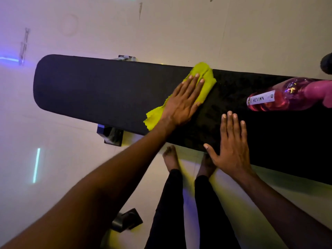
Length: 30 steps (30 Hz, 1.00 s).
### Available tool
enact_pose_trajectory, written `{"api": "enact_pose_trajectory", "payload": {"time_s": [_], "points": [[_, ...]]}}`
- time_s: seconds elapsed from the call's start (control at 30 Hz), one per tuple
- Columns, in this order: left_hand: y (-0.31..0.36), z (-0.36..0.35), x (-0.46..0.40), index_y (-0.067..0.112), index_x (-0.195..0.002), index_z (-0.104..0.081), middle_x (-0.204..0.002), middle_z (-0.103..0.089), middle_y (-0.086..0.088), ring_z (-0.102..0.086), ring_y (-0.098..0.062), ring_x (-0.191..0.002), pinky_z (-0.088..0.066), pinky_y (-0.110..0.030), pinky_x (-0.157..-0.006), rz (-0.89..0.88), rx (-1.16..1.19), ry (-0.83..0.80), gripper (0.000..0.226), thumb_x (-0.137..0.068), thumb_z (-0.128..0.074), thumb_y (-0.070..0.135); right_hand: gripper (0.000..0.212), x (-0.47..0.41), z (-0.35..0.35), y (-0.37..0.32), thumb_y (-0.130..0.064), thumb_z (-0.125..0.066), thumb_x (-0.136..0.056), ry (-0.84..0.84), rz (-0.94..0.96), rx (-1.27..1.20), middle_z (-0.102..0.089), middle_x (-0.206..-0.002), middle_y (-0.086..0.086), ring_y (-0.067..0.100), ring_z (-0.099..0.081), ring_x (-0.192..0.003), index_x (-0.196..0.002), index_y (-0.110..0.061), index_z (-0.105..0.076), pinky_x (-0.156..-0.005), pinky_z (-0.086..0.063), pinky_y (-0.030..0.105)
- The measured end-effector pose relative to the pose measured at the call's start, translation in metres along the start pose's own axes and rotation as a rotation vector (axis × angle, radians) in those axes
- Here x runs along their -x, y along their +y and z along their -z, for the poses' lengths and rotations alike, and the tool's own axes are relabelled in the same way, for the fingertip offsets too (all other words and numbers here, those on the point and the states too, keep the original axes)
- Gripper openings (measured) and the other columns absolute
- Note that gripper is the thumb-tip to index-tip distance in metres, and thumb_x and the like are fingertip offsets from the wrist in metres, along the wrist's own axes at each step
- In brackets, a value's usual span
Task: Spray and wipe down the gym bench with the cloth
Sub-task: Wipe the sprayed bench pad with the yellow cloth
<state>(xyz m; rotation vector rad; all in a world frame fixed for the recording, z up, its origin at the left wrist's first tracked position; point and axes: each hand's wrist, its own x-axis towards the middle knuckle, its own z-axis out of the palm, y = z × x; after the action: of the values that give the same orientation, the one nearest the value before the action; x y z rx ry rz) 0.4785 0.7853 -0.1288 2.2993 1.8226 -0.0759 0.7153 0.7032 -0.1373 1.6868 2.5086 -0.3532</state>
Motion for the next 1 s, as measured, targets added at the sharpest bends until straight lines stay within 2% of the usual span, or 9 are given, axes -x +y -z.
{"api": "enact_pose_trajectory", "payload": {"time_s": [0.1,0.2,0.3,0.37,0.43,0.57,0.67,0.83,1.0], "points": [[0.009,-0.008,0.046,0.01,-0.163,-0.011,-0.171,-0.007,-0.014,-0.004,-0.028,-0.159,-0.015,-0.043,-0.128,0.149,0.048,0.017,0.065,-0.107,-0.022,0.042,0.107,0.0,0.003,0.008,-0.07,-0.039,-0.092,0.01,-0.054,-0.04,0.001,-0.173,0.021,0.035,0.001,-0.162,-0.164,0.0,0.0,-0.131,-0.011,0.055],[0.05,-0.02,0.083,0.007,-0.162,-0.011,-0.171,-0.004,-0.015,0.0,-0.032,-0.159,-0.013,-0.045,-0.128,0.219,0.101,-0.014,0.067,-0.107,-0.023,0.043,0.106,0.001,0.006,0.013,-0.067,-0.041,-0.092,0.004,-0.031,-0.039,0.001,-0.173,0.021,0.035,0.0,-0.162,-0.164,0.0,-0.001,-0.13,-0.012,0.057],[0.074,-0.015,0.06,0.007,-0.162,-0.014,-0.171,-0.007,-0.014,-0.002,-0.031,-0.159,-0.014,-0.045,-0.128,0.119,0.125,-0.022,0.068,-0.107,-0.027,0.044,0.107,0.002,0.007,0.012,-0.066,-0.044,-0.092,-0.007,-0.018,-0.031,0.001,-0.173,0.023,0.037,0.0,-0.162,-0.163,0.002,-0.002,-0.13,-0.011,0.058],[0.065,-0.009,0.023,0.009,-0.162,-0.018,-0.171,-0.012,-0.014,-0.008,-0.03,-0.159,-0.015,-0.044,-0.128,0.01,0.091,-0.01,0.065,-0.107,-0.027,0.043,0.107,0.002,0.008,0.011,-0.065,-0.044,-0.092,-0.021,-0.018,-0.021,0.002,-0.173,0.024,0.038,0.002,-0.162,-0.163,0.003,-0.002,-0.13,-0.009,0.058],[0.043,-0.002,-0.01,0.011,-0.162,-0.018,-0.17,-0.015,-0.013,-0.012,-0.029,-0.159,-0.016,-0.042,-0.128,0.004,0.045,-0.01,0.064,-0.107,-0.024,0.043,0.106,0.002,0.008,0.011,-0.066,-0.04,-0.093,-0.036,-0.02,-0.005,0.003,-0.173,0.024,0.038,0.003,-0.162,-0.163,0.003,0.0,-0.131,-0.008,0.057],[0.009,0.001,-0.012,0.008,-0.162,-0.01,-0.171,-0.008,-0.014,-0.006,-0.028,-0.159,-0.012,-0.04,-0.129,0.286,0.059,0.006,0.067,-0.106,-0.023,0.042,0.106,0.001,0.011,0.013,-0.067,-0.038,-0.093,-0.07,-0.023,0.011,0.006,-0.173,0.023,0.036,0.005,-0.162,-0.163,0.002,0.003,-0.131,-0.009,0.057],[0.02,-0.001,0.022,0.005,-0.162,-0.007,-0.171,-0.003,-0.017,-0.002,-0.029,-0.159,-0.007,-0.04,-0.13,0.376,0.095,-0.003,0.07,-0.107,-0.026,0.044,0.106,0.002,0.016,0.01,-0.066,-0.038,-0.094,-0.097,-0.03,0.021,0.007,-0.173,0.023,0.036,0.006,-0.162,-0.163,0.002,0.004,-0.13,-0.009,0.057],[0.056,-0.001,0.026,0.012,-0.163,-0.006,-0.171,-0.001,-0.015,0.002,-0.03,-0.159,-0.007,-0.043,-0.129,0.254,0.162,-0.044,0.068,-0.107,-0.023,0.047,0.106,0.001,0.021,0.004,-0.063,-0.041,-0.091,-0.111,-0.053,0.009,0.004,-0.173,0.024,0.038,0.002,-0.162,-0.163,0.003,0.0,-0.13,-0.01,0.057],[0.034,0.019,0.012,0.022,-0.164,-0.005,-0.172,0.001,-0.01,0.005,-0.028,-0.159,-0.005,-0.045,-0.128,0.264,0.174,-0.061,0.064,-0.108,-0.023,0.048,0.104,0.0,0.032,0.004,-0.064,-0.036,-0.092,-0.156,-0.059,-0.001,0.006,-0.173,0.022,0.036,0.004,-0.162,-0.163,0.0,0.002,-0.131,-0.008,0.055]]}}
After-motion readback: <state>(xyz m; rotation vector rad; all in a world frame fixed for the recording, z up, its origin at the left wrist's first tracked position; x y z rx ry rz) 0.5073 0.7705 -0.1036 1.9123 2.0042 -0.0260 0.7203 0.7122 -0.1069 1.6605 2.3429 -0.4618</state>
